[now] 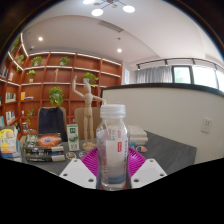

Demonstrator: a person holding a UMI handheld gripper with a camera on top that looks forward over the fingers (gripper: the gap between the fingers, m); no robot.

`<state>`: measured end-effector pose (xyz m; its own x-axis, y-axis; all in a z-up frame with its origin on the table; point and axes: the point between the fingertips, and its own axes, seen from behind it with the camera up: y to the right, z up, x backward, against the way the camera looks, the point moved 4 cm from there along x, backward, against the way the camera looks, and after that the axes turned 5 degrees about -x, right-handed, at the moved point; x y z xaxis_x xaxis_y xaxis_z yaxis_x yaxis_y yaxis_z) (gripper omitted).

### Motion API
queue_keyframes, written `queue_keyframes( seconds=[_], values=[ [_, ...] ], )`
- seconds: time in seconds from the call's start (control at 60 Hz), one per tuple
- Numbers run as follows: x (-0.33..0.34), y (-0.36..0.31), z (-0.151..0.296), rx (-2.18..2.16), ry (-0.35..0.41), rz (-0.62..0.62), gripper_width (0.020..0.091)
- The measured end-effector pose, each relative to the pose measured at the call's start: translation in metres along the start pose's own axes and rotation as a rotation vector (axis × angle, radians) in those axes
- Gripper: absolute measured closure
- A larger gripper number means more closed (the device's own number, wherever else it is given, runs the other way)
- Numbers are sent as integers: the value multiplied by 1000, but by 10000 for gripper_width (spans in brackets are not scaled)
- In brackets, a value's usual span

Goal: Pour water

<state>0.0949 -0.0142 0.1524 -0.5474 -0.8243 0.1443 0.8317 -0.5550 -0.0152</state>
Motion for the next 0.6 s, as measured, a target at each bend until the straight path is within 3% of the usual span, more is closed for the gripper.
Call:
queue_keyframes(
  seconds=[0.267, 0.3, 0.533, 0.6],
  values=[
    [-28, 6, -51, -31, -52, 40, 729],
    [-28, 7, -50, -45, -15, 42, 703],
    [-26, 10, -53, -77, -35, 49, 589],
    [-23, 7, -55, -69, -46, 62, 477]
  ],
)
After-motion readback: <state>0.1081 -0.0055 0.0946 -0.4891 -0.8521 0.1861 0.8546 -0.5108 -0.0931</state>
